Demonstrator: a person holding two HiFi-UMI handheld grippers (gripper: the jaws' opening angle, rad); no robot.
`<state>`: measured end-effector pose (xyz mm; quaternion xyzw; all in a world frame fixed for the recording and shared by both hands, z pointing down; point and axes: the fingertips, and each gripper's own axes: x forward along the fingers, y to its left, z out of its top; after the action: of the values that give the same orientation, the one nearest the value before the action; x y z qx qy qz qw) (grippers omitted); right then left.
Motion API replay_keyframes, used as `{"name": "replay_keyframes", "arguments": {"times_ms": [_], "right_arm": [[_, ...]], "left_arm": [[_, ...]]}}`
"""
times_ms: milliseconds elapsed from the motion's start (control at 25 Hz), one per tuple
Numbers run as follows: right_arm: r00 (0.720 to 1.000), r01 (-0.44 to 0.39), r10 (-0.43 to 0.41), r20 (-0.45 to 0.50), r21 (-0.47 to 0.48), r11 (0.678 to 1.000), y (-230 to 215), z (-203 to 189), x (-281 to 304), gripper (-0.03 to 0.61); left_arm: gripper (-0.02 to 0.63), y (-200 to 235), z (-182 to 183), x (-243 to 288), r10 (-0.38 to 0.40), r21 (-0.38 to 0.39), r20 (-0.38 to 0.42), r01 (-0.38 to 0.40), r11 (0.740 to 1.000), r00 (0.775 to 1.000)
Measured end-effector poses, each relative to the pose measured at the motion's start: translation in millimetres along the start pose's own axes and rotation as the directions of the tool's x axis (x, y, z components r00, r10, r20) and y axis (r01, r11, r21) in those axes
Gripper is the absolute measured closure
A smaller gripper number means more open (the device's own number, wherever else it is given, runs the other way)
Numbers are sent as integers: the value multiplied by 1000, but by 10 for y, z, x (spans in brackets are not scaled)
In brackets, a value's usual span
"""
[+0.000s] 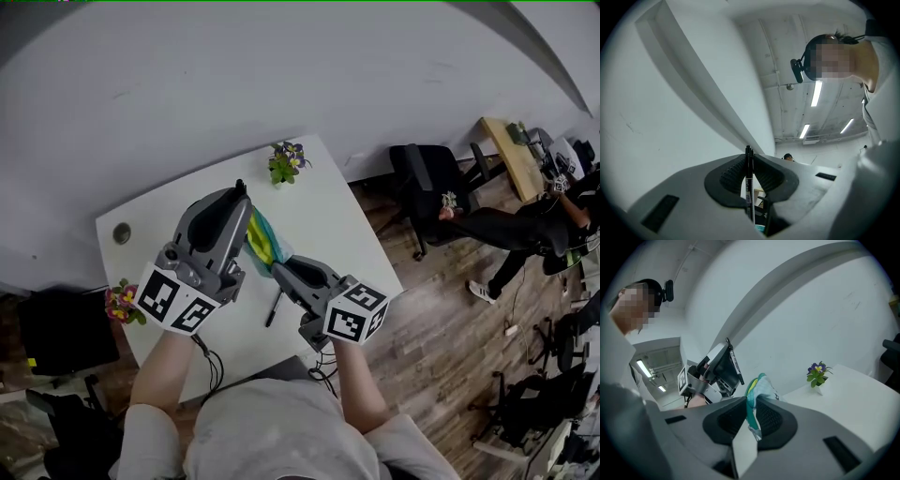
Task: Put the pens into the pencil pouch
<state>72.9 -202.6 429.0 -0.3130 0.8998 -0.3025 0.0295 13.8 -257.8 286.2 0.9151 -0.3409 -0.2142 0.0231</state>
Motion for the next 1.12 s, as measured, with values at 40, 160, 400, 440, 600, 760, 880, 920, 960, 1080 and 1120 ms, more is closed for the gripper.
{"name": "replay_keyframes", "arguments": {"times_ms": [40, 160, 400, 440, 600, 760, 880, 920, 960, 1080, 1120], "right_arm": [[1000, -1, 1, 2, -2, 1000, 22, -1, -7, 504], [1000, -4, 4, 3, -8, 1000, 70, -5, -18, 504], [1000, -17, 17, 21, 2, 1000, 128, 29, -37, 505], [999, -21, 21, 26, 6, 1000, 136, 45, -37, 504], [998, -35, 35, 46, 18, 999, 167, 111, -48, 505], [997, -54, 52, 61, 29, 998, 196, 140, -69, 505], [996, -66, 64, 63, 26, 997, 229, 149, -62, 505], [996, -67, 65, 65, 26, 997, 234, 153, -62, 505], [996, -69, 67, 67, 26, 997, 238, 157, -64, 505], [994, -76, 73, 77, 31, 997, 239, 175, -82, 505], [994, -78, 75, 79, 32, 996, 239, 181, -90, 505]], "left_arm": [[541, -23, -14, 6, -6, -12, 5, 6, 1000, 1000], [541, -70, -42, 25, -20, -45, 24, 21, 999, 1000], [541, -130, -169, 48, -38, -27, 0, 38, 999, 999], [541, -123, -183, 44, -37, -23, -3, 36, 999, 999], [541, -101, -204, 40, -25, -2, -11, 25, 1000, 1000], [541, -84, -207, 22, -12, 6, -7, 12, 1000, 1000], [541, -50, -200, 16, -2, -18, 2, 2, 1000, 1000], [541, -46, -207, 16, 0, -17, -3, 0, 1000, 1000], [541, -48, -219, 15, 0, -15, -10, 0, 1000, 1000], [487, -79, -245, 14, -14, -16, -24, 13, 1000, 1000], [478, -92, -245, 15, -18, -13, -26, 17, 1000, 1000]]}}
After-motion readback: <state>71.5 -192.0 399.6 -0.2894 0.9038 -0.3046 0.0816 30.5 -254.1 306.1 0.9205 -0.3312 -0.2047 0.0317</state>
